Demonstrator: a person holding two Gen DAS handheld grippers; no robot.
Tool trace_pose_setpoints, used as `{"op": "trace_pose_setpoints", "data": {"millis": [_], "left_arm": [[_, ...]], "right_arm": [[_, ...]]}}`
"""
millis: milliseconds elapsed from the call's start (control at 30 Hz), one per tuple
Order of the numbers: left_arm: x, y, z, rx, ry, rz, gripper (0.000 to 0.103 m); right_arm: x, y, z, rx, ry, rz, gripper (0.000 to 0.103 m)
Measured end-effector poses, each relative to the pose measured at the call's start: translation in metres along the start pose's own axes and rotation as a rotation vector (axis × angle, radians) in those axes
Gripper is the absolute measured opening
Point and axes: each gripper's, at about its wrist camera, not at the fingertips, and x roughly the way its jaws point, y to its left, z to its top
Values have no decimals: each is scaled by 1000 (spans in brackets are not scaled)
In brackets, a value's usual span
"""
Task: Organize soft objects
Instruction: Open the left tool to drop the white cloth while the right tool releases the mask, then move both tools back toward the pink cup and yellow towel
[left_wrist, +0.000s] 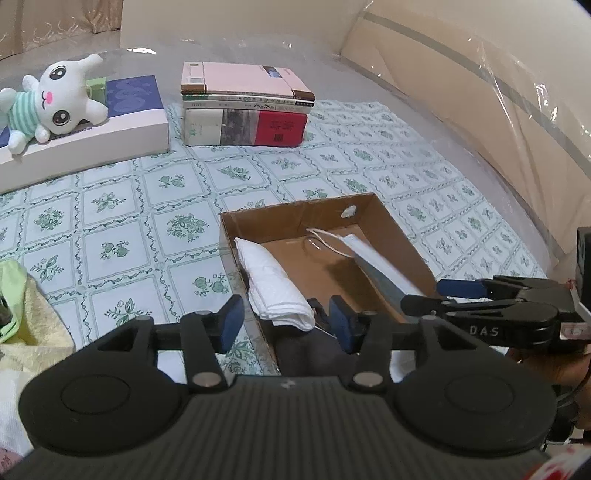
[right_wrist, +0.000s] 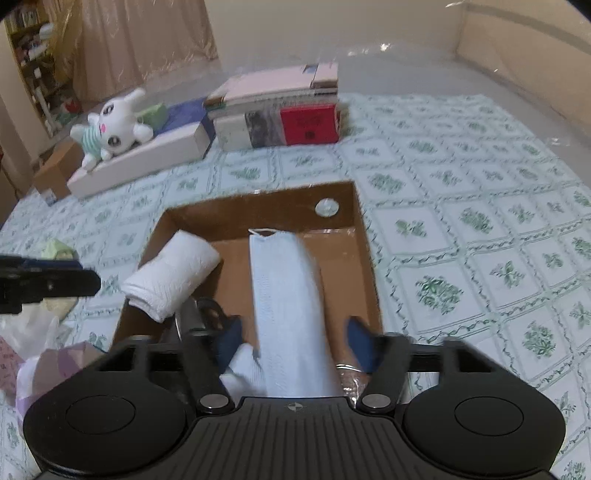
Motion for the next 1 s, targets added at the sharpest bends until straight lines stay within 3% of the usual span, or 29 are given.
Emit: {"op": "trace_pose_setpoints", "data": {"millis": [400,767,1000], "left_arm": [[-65,-10,-36,44,-91,30,62],[-137,-11,-105,66,-150,69,77],[-182,8,-151,29,-182,91,81]], "right_arm": [[-56,19,-29,46,-39,0,65],[-115,88,-78,17,-114,84,65],[-136,132,-101,-28,-155,115,65]]}}
